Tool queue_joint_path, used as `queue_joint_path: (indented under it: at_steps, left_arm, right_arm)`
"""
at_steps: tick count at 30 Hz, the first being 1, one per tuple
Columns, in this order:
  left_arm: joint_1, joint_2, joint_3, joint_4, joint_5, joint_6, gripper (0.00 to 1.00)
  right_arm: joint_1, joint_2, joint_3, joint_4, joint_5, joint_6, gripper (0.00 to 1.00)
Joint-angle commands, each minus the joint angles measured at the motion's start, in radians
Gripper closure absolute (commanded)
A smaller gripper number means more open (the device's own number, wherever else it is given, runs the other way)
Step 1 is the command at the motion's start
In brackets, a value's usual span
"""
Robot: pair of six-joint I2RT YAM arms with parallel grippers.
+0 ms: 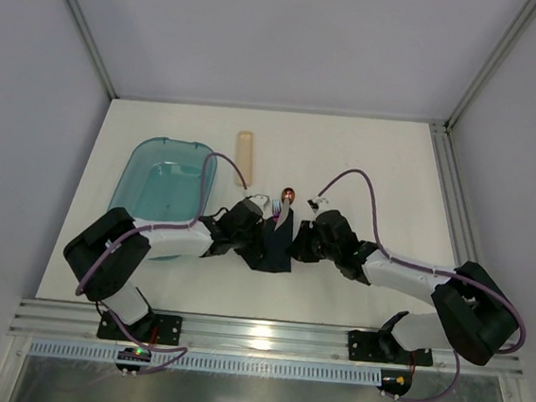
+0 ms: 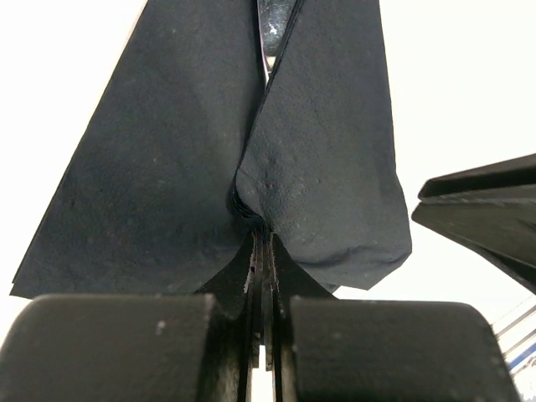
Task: Place the utensils on the paper napkin and roll it up
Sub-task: Roll the napkin at the center of the board.
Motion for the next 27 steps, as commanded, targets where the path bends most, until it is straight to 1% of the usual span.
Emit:
queue_joint_path:
  at_steps: [1,7,11,12,16,20,25,27]
  left_arm:
    - [-0.009,-0.037,-0.020,0.021,-0.003,-0.021,1.00]
    - [-0.013,-0.037,-0.032,0.050,0.003,-0.026,1.00]
    - [-0.018,-0.045,-0.036,0.051,-0.003,-0.024,1.00]
    - [-0.018,-0.048,-0.038,0.051,-0.003,-0.023,1.00]
    - [-0.018,-0.058,-0.044,0.053,-0.009,-0.024,1.00]
    - [-0.021,-0.058,-0.049,0.058,-0.011,-0.027,1.00]
    - [-0.023,-0.062,-0.053,0.058,-0.012,-0.029,1.00]
    - [-0.023,-0.065,-0.053,0.053,-0.018,-0.026,1.00]
  right_arm:
    - [0.006,-0.036,-0.038,0.020,-0.027,0.007,0.84]
    - [0.006,-0.041,-0.107,0.063,-0.024,0.038,0.84]
    - [0.006,-0.079,-0.084,0.001,0.002,0.030,0.84]
    - [0.006,-0.106,-0.079,-0.009,-0.002,0.032,0.84]
    - [0.006,-0.133,-0.034,-0.045,-0.019,0.039,0.84]
    - [0.006,-0.101,-0.036,0.010,-0.054,0.055,0.84]
    - [0.007,-0.033,-0.093,0.112,-0.054,0.076,0.84]
    - [0.007,-0.004,-0.105,0.123,-0.047,0.079,0.84]
